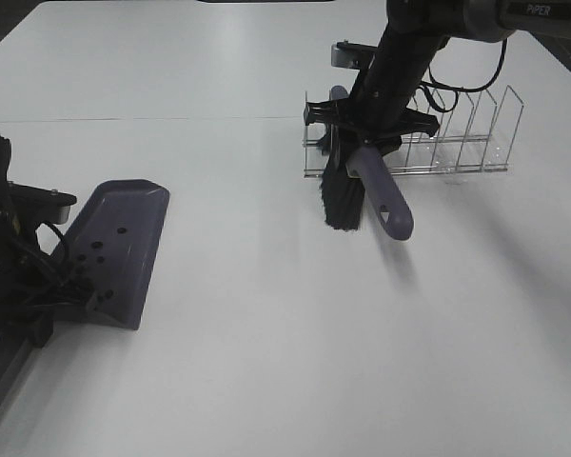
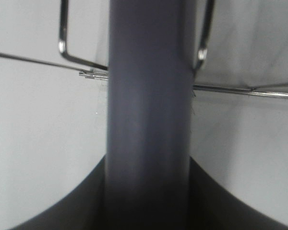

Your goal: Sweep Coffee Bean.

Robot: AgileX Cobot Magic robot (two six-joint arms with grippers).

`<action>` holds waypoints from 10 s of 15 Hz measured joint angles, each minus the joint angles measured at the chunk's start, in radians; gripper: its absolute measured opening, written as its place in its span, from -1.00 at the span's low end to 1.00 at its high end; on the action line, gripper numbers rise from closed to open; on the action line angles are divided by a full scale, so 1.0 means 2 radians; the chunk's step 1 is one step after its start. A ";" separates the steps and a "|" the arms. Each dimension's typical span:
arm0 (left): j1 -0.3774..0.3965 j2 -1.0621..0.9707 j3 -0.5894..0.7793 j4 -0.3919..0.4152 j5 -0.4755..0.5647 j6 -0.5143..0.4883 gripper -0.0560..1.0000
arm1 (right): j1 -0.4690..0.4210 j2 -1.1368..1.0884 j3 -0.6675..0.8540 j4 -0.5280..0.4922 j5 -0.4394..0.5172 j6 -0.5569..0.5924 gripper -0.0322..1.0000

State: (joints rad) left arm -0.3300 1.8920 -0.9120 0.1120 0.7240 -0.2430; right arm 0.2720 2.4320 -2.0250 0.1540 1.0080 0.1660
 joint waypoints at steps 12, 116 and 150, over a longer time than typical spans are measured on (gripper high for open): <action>0.000 0.000 0.000 -0.001 -0.006 0.000 -0.25 | 0.003 0.002 0.000 -0.032 -0.054 0.000 -0.35; 0.176 -0.697 0.128 -0.078 0.223 0.138 0.49 | -0.003 -0.822 0.618 -0.052 0.096 -0.038 0.29; 0.145 -0.949 0.196 -0.068 0.181 0.121 0.49 | -0.003 -1.218 0.784 -0.077 0.047 -0.075 0.29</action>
State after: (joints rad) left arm -0.0400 -0.0070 -0.5200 -0.0250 1.0850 0.0000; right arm 0.2670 -0.0040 -0.4580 0.0000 1.1020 0.0160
